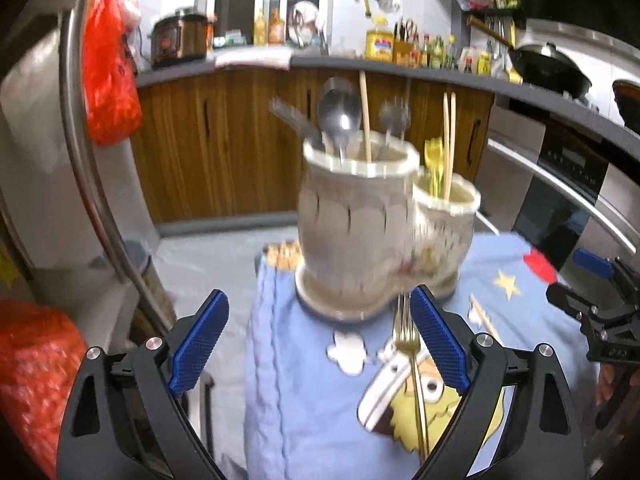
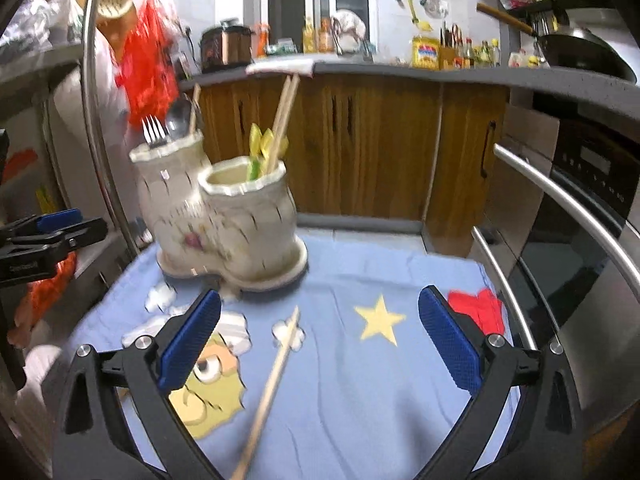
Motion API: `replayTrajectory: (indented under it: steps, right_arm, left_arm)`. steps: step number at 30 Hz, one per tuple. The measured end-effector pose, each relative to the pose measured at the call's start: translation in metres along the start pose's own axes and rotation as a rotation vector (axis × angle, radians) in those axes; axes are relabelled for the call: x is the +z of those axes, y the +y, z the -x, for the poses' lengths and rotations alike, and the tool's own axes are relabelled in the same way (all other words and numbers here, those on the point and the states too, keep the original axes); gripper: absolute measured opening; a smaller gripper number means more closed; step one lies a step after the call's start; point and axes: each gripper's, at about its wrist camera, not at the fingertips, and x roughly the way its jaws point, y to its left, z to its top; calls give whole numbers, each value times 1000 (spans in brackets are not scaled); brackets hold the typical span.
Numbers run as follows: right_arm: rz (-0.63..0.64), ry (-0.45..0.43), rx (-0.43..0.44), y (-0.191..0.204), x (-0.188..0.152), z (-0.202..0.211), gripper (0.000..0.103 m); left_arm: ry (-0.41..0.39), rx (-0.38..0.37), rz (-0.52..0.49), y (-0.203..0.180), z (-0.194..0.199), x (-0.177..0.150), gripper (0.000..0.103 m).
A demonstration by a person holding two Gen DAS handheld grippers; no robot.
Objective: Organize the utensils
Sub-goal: 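Move both open tools back over the gold fork and chopstick on the cloth, then close the left tool on the gold fork while the right tool closes on the chopstick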
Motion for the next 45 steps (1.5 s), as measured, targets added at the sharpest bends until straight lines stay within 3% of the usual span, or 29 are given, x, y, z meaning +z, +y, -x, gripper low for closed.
replayTrajectory:
  steps: [13,17,23,27,28,30,32,40,43,45]
  right_arm:
    - [-14,192,18,-1,-35,-26,98]
    - [1,223,25,1,-39,-30,98]
    - [-3,245,46,0,-42,-33,97]
    - [19,275,68,7,-41,-38,74]
    - [21,285,73,9,-40,-40,71]
    - [27,316,70,12,-39,-46,53]
    - [31,339,71,15,-37,-49,45]
    - [69,382,84,27,-41,-51,32]
    - [84,389,93,32,-42,-48,31]
    - [94,389,92,35,-44,-46,30]
  left_arm:
    - [193,-85,-54,-35,-36,-46,89]
    - [226,-106,-83,-47,-45,-47,80]
    - [268,-145,-94,-54,-54,-46,55]
    - [276,-163,-108,-59,-56,-44,38]
    - [282,-171,-109,-59,-57,-43,36]
    - [297,-177,-102,-61,-61,-43,30]
    - [304,-175,-99,-61,-62,-43,29]
    - [291,-138,-160,-74,-64,-44,28]
    - [277,-108,-206,-81,-65,-46,23]
    - [273,-109,-214,-84,-66,-46,15]
